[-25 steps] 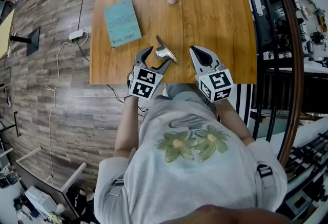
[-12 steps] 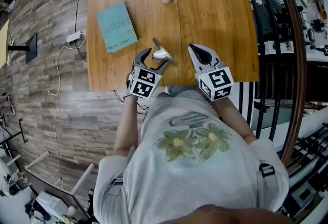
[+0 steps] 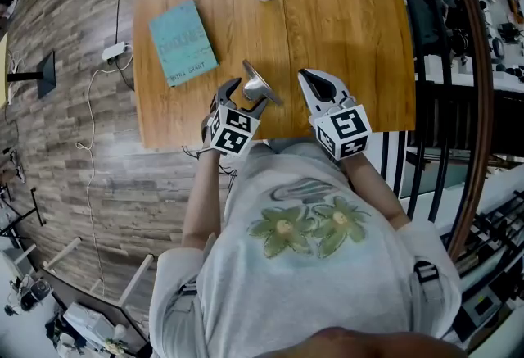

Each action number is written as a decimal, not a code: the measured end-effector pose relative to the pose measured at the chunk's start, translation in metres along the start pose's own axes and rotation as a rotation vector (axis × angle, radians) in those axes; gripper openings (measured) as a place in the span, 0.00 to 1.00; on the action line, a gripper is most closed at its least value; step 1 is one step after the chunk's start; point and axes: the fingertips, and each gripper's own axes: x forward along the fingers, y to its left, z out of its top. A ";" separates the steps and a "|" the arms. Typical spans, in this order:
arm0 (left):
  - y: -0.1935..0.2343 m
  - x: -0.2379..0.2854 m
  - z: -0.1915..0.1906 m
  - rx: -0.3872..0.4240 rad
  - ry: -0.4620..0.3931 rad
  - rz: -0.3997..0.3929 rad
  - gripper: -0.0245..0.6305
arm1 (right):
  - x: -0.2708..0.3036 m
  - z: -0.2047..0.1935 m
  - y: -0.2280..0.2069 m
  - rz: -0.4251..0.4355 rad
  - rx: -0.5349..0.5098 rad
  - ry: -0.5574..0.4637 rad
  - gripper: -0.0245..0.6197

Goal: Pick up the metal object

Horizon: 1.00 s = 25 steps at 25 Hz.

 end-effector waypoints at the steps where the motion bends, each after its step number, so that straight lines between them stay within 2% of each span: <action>1: -0.001 0.003 -0.001 0.011 0.009 -0.001 0.53 | 0.001 -0.001 0.000 0.002 0.001 0.002 0.05; 11: -0.009 0.029 -0.020 0.082 0.103 -0.038 0.53 | 0.007 0.000 -0.008 0.012 0.004 0.016 0.05; 25: -0.005 0.058 -0.053 0.057 0.183 -0.091 0.53 | 0.018 -0.006 -0.004 0.037 0.016 0.041 0.05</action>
